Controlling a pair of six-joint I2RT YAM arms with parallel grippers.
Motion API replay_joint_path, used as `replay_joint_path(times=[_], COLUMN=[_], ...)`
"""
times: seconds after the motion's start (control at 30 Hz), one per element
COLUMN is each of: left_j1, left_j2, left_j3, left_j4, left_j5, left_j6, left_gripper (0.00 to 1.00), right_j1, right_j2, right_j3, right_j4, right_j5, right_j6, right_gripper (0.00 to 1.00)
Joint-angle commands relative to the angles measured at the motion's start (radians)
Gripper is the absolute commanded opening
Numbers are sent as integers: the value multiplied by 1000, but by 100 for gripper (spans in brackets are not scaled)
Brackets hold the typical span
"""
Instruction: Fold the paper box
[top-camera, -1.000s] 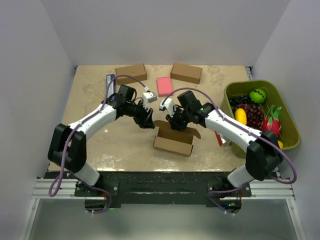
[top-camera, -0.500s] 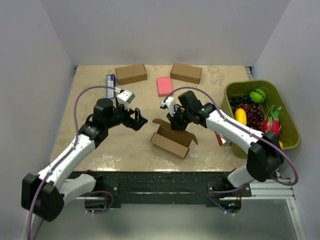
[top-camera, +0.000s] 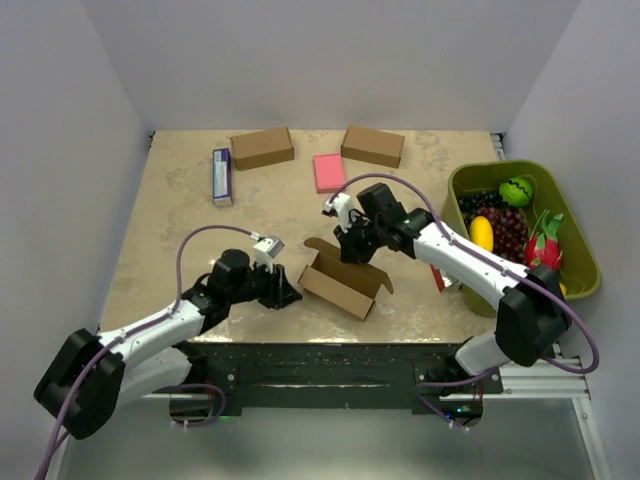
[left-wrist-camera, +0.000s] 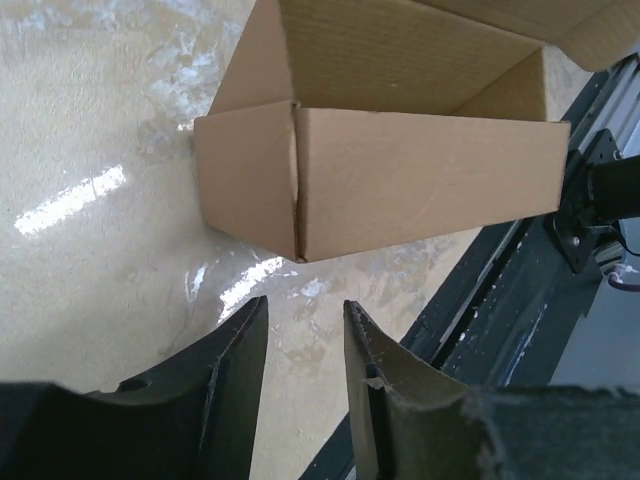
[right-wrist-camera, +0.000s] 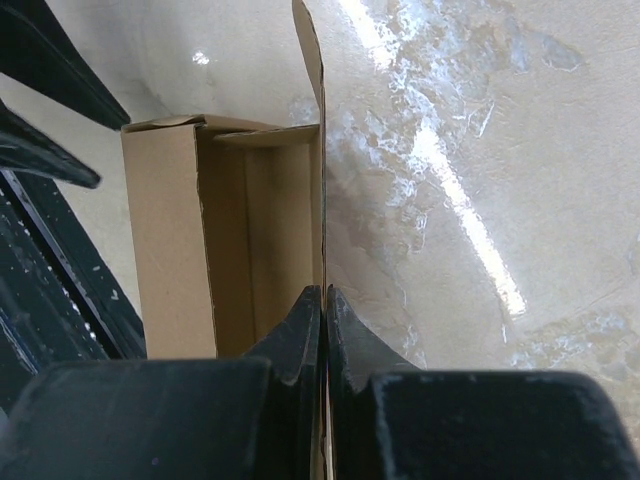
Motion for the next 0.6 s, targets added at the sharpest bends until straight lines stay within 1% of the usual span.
replay_joint_path(times=[0.0,0.1,0.3,0.4,0.43,0.53,0.57], left_j1=[-13,-30,-45,-53,-56,-65,-68], left_j2=[100,161,229,252,255,266,269], left_j3=[-15,0,30,45,48,50,50], left_j4=[245,311,371,383,388,411,417], left_j5=[20,17,4,1,-1,-13,-15], left_j6=[-75,-82,-76,-72,-72,-82,-83], left_gripper=[37,36,35,35,34,33,33], right_j1=[9,19,38,58,65,75,81], right_j2=[-45,-57,-77,-76,-76,-77,-79], right_j3=[-15,-29,-44,-55,-59,-73,-76], right_j4=[37,41,54,54,54,57,55], right_j5=[-34,-45,-62,-63,-63,-53,-51], right_j6=[50,62,96,113,119,139,146], right_gripper=[3,7,16,23,28,38,43])
